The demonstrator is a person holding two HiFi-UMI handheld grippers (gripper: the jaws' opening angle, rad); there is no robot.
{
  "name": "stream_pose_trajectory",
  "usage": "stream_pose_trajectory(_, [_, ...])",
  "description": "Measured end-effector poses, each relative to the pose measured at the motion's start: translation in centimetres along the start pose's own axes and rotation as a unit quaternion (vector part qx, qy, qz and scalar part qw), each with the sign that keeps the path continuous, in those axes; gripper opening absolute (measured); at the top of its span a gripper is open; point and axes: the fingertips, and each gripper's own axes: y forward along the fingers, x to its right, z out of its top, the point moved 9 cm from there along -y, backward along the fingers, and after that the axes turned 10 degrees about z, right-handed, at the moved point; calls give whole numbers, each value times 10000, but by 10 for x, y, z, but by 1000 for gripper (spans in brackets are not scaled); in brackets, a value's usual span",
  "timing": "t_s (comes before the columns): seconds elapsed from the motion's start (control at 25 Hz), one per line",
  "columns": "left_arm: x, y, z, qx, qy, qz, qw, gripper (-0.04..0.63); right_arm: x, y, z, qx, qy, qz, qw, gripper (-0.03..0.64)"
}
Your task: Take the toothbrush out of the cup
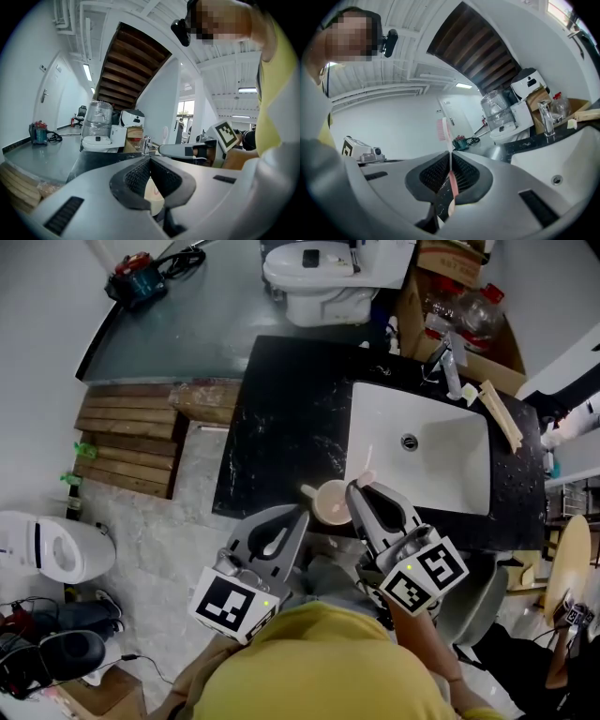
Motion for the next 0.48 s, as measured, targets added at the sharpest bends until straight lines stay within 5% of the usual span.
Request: stream_pose_trajectory(0.48, [14,-15,23,430,238,-269,9984,11,-59,-19,32,189,-1144,49,9932,31])
